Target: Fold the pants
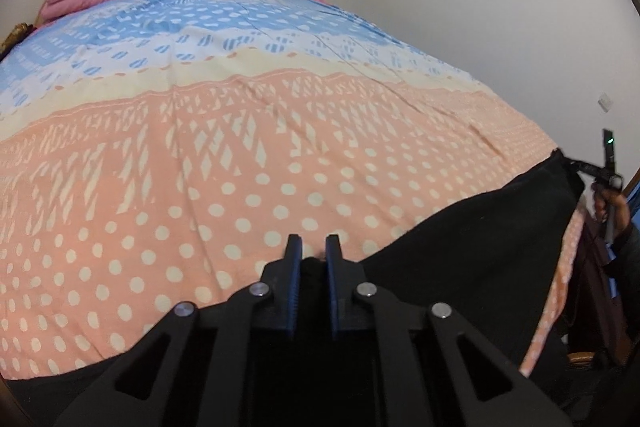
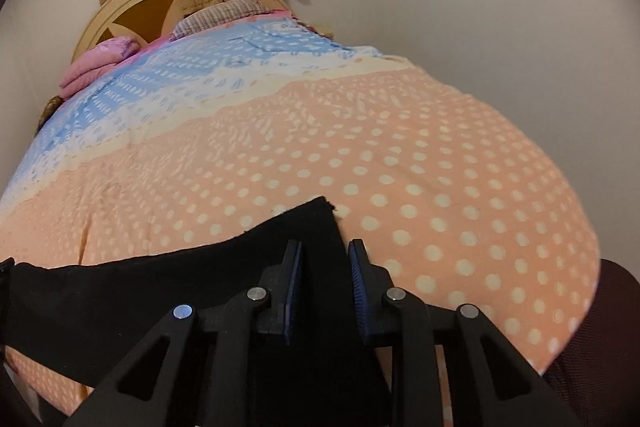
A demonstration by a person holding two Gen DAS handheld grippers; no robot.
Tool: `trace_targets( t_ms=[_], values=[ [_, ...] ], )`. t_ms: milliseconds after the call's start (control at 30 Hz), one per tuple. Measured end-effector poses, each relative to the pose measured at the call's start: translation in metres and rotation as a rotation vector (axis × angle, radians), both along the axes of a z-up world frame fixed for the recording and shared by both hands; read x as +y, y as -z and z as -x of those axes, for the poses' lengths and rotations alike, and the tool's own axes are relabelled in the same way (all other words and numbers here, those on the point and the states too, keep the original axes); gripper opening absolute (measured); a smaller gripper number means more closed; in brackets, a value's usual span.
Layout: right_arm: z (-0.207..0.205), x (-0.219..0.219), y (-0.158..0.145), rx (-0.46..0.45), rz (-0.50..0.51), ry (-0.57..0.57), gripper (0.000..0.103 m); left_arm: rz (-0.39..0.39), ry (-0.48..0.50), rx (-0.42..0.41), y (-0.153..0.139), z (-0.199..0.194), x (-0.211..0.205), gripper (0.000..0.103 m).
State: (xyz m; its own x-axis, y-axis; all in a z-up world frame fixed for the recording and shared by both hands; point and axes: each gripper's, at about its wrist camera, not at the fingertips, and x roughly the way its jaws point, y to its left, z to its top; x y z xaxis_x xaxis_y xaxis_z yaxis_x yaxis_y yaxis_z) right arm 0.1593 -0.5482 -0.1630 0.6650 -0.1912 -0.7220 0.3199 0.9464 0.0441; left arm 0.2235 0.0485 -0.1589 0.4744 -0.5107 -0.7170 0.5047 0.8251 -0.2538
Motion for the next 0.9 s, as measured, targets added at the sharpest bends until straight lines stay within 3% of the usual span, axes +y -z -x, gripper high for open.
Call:
trace_targets(
  t_ms=[67,100,167,233,333,400,433,500,533,667,733,800,833,900],
  values=[
    [0.011,0.014,-0.012,-0.033,0.021,-0.021,0.030,0.002,-0.014,-0.013,0.004,-0.001,0.002,0.018],
    [0.017,0.026,-0.017,-0.051,0.039,-0.052,0.052,0.009,-0.023,-0.015,0.006,-0.002,0.003,0.020],
    [0.026,0.052,-0.024,-0.084,0.066,-0.129,0.073,0.016,-0.043,-0.013,0.007,-0.005,0.006,0.026],
    [0.033,0.095,-0.022,-0.090,0.056,-0.272,0.073,0.011,-0.073,-0.027,0.006,-0.005,0.010,0.036],
    [0.029,0.154,-0.011,-0.072,0.048,-0.462,0.073,0.035,-0.118,-0.028,0.007,-0.004,0.020,0.039],
    [0.017,0.179,-0.008,-0.075,-0.002,-0.530,0.073,0.065,-0.152,-0.023,0.007,-0.006,0.029,0.039],
    [0.009,0.187,-0.008,-0.077,-0.016,-0.535,0.072,0.088,-0.163,-0.011,0.008,-0.008,0.034,0.039],
    [-0.014,0.201,-0.009,-0.071,-0.007,-0.550,0.054,0.110,-0.179,0.005,0.010,-0.010,0.039,0.039],
    [-0.027,0.206,-0.008,-0.059,0.013,-0.552,0.052,0.114,-0.186,0.005,0.011,-0.010,0.040,0.039],
    [-0.059,0.224,0.010,0.076,0.038,-0.673,0.050,0.103,-0.169,-0.011,0.010,-0.008,0.034,0.041],
    [-0.059,0.234,0.020,0.126,0.099,-0.727,0.048,0.102,-0.167,-0.017,0.010,-0.007,0.033,0.043],
    [-0.056,0.244,0.034,0.170,0.197,-0.743,0.033,0.104,-0.162,-0.017,0.011,-0.007,0.033,0.044],
    [-0.054,0.246,0.036,0.168,0.218,-0.752,0.032,0.104,-0.160,-0.016,0.011,-0.007,0.034,0.049],
    [-0.053,0.244,0.036,0.162,0.214,-0.764,0.020,0.095,-0.162,-0.015,0.011,-0.007,0.033,0.055]
  ],
)
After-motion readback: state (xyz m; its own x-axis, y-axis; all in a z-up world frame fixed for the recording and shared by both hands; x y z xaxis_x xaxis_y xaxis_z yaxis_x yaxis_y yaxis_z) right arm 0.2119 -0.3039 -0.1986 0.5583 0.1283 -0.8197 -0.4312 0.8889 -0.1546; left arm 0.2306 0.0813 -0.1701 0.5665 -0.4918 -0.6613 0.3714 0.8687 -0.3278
